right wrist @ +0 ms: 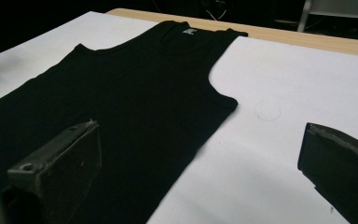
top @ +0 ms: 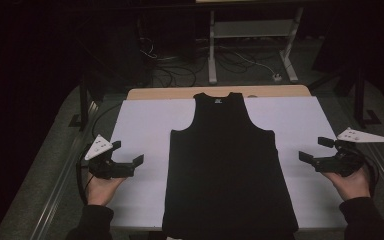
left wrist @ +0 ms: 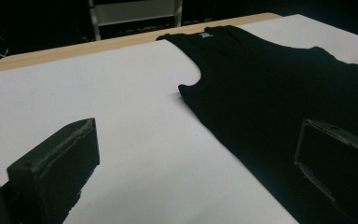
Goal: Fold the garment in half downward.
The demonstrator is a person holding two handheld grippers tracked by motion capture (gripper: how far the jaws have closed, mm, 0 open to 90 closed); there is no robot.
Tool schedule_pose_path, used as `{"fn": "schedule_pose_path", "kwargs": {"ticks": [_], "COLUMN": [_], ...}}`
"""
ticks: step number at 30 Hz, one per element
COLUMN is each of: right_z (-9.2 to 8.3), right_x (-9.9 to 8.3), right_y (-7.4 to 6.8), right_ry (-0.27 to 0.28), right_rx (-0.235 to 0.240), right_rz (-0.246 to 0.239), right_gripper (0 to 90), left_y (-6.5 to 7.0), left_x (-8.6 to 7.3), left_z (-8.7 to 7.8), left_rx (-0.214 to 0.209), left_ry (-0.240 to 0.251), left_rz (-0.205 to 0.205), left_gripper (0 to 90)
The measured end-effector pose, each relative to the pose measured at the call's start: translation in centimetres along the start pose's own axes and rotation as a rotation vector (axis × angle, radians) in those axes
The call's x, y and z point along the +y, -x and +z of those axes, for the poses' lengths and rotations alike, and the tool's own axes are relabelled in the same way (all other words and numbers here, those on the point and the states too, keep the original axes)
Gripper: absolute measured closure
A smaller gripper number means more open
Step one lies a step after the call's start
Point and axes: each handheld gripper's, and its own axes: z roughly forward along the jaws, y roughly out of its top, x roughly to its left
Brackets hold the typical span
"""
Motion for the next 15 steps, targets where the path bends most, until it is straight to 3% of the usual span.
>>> {"fn": "schedule_pose_path", "kwargs": {"ticks": [7, 15], "right_z": [0.2, 0.9], "right_x": [0.9, 2.0], "right_y": [0.0, -0.1], "right_ry": [-0.007, -0.026], "right_rx": [-0.011, 0.012], "right_rz": [-0.028, -0.044], "right_gripper": [0.0, 0.0], "left_y": [0.0, -0.2], "left_x": [0.7, 1.5], "left_z": [0.5, 1.1], "left_rx": [-0.006, -0.032], "left_ry": [-0.01, -0.03], "left_rz": [0.01, 0.017], "left_gripper": [0.0, 0.0]}}
